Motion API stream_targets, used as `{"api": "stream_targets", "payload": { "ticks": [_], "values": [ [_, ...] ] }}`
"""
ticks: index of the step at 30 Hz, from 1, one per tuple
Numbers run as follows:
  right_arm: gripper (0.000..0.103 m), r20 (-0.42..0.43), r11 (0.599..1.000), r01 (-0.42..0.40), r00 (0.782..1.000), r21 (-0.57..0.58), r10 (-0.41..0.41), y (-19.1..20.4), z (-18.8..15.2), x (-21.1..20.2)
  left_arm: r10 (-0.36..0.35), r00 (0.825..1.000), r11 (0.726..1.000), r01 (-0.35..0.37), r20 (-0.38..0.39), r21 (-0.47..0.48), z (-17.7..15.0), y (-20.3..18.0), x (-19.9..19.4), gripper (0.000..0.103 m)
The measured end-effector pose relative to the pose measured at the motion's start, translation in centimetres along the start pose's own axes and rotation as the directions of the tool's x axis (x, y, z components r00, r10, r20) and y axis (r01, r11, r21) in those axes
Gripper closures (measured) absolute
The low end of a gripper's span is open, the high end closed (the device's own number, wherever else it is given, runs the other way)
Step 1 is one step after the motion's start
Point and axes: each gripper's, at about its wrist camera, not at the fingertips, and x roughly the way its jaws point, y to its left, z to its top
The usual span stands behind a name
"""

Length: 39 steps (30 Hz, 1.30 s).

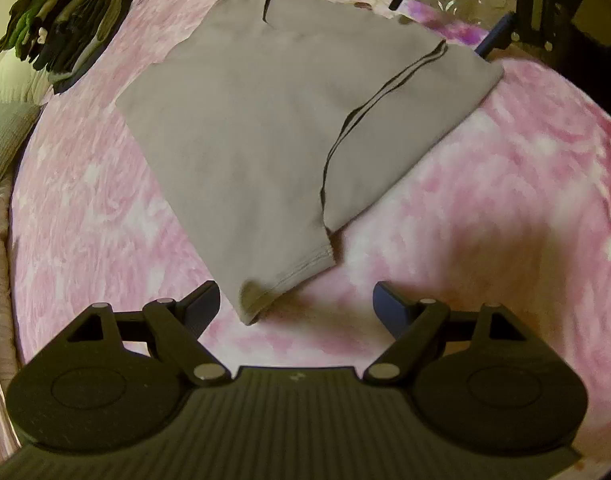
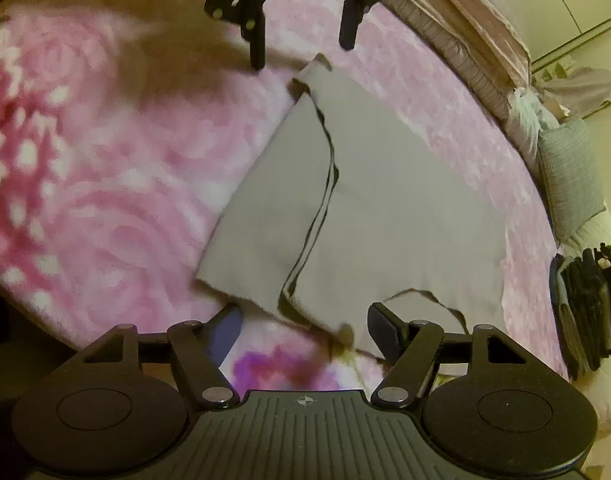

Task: Fold clothes
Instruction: 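Grasp the grey top's other side with both grippers and fold it over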

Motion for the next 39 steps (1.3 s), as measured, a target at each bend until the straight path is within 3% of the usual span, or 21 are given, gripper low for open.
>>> {"api": "stream_targets", "payload": {
  "ticks": [7,12,13,19,24,27,29,31,35,39],
  "values": [
    [0.048,0.013,1.0,-0.002,1.0,-0.001,0.002,-0.2,1.4,0.4,-0.006,1.0,0.999,0.004,0.031,0.04,-0.3,0.1,0.5,0.022],
    [0.098,0.008,0.999,-0.007,1.0,0.051,0.007,-1.3,1.9,0.4,0.007,0.999,0.997,-0.011,0.052,0.081,-0.4,0.0,0.4,0.022],
    [0.1,0.012,0.998,-0.007,1.0,0.068,0.006,-1.7,1.9,0.2,0.01,0.999,0.996,-0.014,0.054,0.089,-0.5,0.0,0.4,0.023],
    [0.103,0.031,0.982,-0.016,0.999,0.19,0.01,-4.0,2.2,-1.8,0.05,0.997,0.988,-0.058,0.063,0.146,-0.4,0.3,0.9,0.029],
    [0.103,0.033,0.968,-0.012,0.999,0.249,0.004,-5.9,2.6,-3.4,0.078,0.994,0.971,-0.093,0.074,0.222,0.2,-0.1,1.5,0.044],
    [0.103,0.033,0.967,-0.012,0.999,0.255,0.004,-6.7,2.9,-3.9,0.078,0.994,0.961,-0.094,0.071,0.259,0.6,-0.3,1.8,0.064],
    [0.103,0.029,0.967,-0.019,1.0,0.253,0.012,-6.9,3.0,-4.0,0.072,0.996,0.96,-0.085,0.059,0.267,0.9,0.0,1.9,0.086],
    [0.103,0.025,0.966,-0.035,0.999,0.258,0.03,-6.9,2.9,-4.2,0.057,0.997,0.963,-0.067,0.045,0.261,1.1,0.6,1.6,0.097],
    [0.103,0.027,0.957,-0.07,0.997,0.28,0.066,-7.9,3.0,-4.7,0.045,0.998,0.974,-0.053,0.039,0.22,2.5,3.2,0.0,0.1],
    [0.103,0.034,0.924,-0.092,0.996,0.37,0.086,-10.8,2.8,-5.6,0.037,0.999,0.984,-0.042,0.031,0.176,5.2,7.2,-1.9,0.1]
  ]
}}
